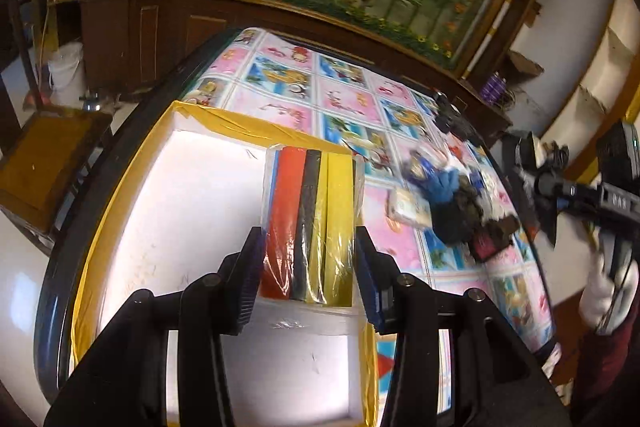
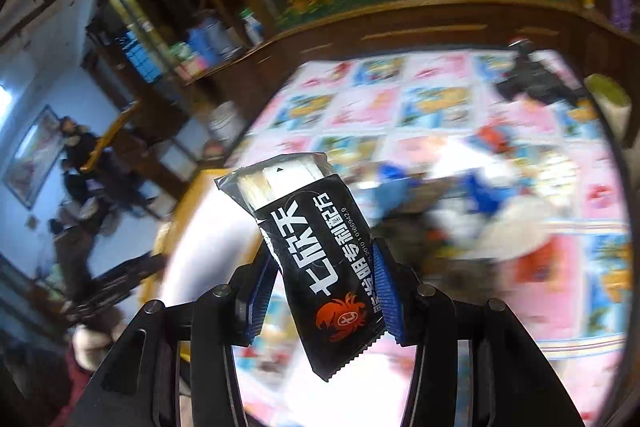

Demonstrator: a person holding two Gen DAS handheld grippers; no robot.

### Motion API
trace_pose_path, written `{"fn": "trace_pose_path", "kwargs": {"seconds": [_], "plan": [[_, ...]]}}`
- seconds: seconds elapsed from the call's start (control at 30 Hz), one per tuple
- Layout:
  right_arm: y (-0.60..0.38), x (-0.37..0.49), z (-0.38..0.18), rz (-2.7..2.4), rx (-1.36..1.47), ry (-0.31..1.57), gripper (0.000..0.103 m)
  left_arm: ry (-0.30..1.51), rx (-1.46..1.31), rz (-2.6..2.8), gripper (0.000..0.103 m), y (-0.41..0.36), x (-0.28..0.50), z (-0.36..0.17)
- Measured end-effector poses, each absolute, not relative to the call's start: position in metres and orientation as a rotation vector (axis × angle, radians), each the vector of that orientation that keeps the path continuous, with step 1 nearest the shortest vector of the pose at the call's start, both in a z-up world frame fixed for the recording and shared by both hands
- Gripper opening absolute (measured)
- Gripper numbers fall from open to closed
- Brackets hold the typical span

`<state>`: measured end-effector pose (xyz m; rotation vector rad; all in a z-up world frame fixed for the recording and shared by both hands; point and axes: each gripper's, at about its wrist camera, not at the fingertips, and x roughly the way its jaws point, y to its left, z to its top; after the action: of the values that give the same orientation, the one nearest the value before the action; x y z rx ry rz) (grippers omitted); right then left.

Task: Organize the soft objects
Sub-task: 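Carry both items into the yellow-rimmed white box and open both tools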

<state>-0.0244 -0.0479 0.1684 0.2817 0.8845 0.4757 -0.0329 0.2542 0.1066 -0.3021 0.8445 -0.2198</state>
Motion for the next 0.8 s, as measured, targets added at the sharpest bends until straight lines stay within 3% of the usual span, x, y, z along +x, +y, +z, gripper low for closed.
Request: {"fn": "trace_pose_path", "kwargs": {"seconds": [0.23,0.53,0.67,0.73,0.8], "plan": [[0.043,0.06,0.116,0.615,0.601,1.05,0.046,0.91,-0.499,-0.178,0.041,0.288,0.029,0.061],[0.098,0.127,0.067,0.488,0.548,1.123,0.047,0.931,-0.644,-0.167,0.042,0.3,0.059,0.02],[0.116,0.118,0.086,0.415,0.391,1.086,0.052,0.936,-0.674,-0.181,0.054,0.303,0.06,0.016],[0.125,0.117,0.088,0.397,0.343,1.065,0.067,0.943,-0.7,-0.186,0.061,0.306,0.058,0.015],[0.128,0.109,0.094,0.391,0.32,1.043,0.071,0.942,-0.712,-0.179,0.062,0.31,0.056,0.016]]}}
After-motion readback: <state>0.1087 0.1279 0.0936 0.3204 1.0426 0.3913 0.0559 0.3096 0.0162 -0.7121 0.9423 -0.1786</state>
